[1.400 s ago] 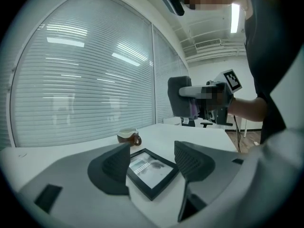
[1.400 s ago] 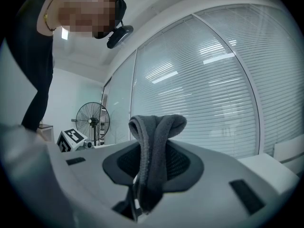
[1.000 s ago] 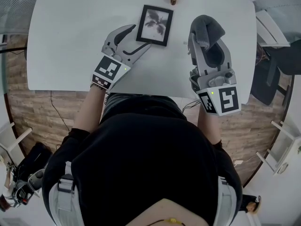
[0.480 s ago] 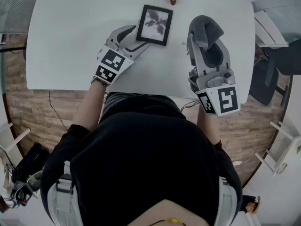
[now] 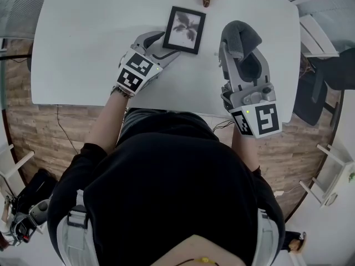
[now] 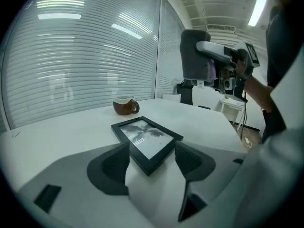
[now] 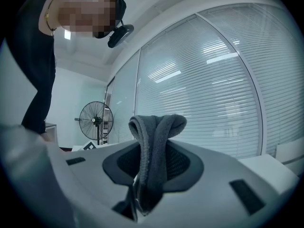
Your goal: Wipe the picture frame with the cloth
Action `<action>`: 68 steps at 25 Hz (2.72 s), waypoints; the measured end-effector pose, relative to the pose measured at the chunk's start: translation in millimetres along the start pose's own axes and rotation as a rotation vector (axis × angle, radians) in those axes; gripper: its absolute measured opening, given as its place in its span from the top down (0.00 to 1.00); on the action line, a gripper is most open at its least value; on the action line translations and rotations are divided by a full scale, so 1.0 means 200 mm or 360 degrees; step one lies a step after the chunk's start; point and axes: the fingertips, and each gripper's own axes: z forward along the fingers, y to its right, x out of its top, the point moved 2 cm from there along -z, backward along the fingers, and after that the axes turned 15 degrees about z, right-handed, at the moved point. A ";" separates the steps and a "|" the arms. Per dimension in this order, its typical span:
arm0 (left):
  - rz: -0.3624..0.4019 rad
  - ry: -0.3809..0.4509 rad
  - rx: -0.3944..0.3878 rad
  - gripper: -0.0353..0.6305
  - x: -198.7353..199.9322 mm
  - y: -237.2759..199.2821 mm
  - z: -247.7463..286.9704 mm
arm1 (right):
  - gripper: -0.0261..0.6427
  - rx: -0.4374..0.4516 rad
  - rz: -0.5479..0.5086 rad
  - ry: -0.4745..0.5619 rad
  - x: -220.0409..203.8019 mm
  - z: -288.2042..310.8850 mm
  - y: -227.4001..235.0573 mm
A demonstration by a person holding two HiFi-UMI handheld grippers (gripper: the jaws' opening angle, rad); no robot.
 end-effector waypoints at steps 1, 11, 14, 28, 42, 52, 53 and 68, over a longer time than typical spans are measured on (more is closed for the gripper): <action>-0.0002 -0.0004 0.0001 0.50 0.00 0.00 0.01 | 0.80 0.0002 0.0000 -0.0002 0.00 0.00 0.00; 0.0011 -0.0089 -0.0004 0.50 -0.01 0.00 0.05 | 0.80 0.0022 -0.0015 0.0005 0.00 -0.02 -0.04; -0.0003 -0.0088 0.0008 0.50 -0.01 -0.01 0.04 | 0.80 0.0027 -0.0019 0.0003 0.00 -0.03 -0.05; 0.0092 -0.0151 0.0059 0.51 -0.04 0.01 0.07 | 0.80 0.0050 -0.0036 -0.0026 0.01 0.02 -0.03; 0.0120 -0.0138 0.0053 0.54 -0.04 0.02 0.06 | 0.80 -0.0078 -0.0238 -0.0386 -0.27 0.23 0.21; 0.0131 -0.0137 0.0055 0.54 -0.04 0.02 0.06 | 0.80 -0.0161 -0.0541 -0.0831 -0.63 0.50 0.32; 0.0131 -0.0136 0.0054 0.54 -0.04 0.01 0.06 | 0.80 -0.0181 -0.0570 -0.0856 -0.65 0.52 0.33; 0.0143 -0.0127 0.0050 0.55 -0.03 0.02 0.07 | 0.80 -0.0306 -0.0922 -0.1072 -0.86 0.66 0.47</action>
